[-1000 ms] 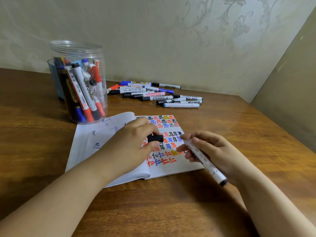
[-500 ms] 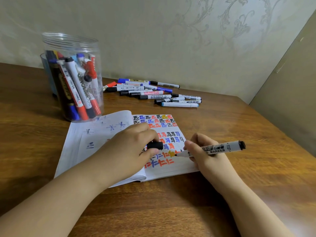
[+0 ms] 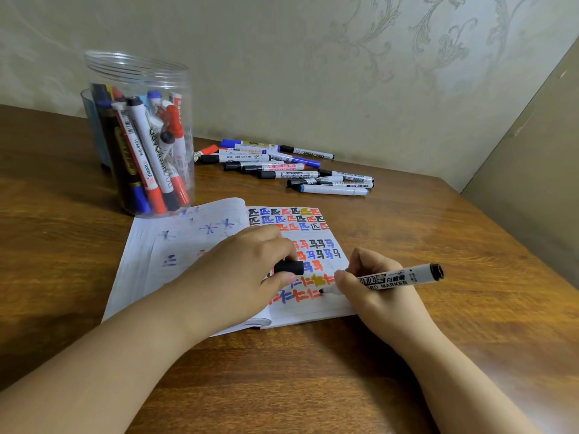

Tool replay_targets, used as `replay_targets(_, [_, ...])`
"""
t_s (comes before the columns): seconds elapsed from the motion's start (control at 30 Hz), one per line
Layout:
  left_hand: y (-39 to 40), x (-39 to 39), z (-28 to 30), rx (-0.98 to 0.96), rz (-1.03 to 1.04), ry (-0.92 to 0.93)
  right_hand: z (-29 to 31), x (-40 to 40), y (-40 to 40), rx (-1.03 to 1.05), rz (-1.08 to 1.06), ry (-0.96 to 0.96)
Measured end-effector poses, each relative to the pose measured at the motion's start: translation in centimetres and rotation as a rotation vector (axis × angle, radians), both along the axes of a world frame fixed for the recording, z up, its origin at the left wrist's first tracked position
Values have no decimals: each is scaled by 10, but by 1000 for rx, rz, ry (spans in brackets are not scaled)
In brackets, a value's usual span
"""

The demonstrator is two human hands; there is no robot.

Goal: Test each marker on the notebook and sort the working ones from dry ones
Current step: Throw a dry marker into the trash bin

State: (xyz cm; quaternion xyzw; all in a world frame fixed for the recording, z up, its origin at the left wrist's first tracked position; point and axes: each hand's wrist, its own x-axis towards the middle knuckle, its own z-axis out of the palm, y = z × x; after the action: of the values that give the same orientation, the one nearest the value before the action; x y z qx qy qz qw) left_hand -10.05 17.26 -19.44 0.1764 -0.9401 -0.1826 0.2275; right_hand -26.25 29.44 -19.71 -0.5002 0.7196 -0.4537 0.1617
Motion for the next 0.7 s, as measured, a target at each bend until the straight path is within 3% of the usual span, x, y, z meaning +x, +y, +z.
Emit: replay_targets(0.7, [-2,-1,-1,11,24,4,1,-2,3,-44,-50,-10])
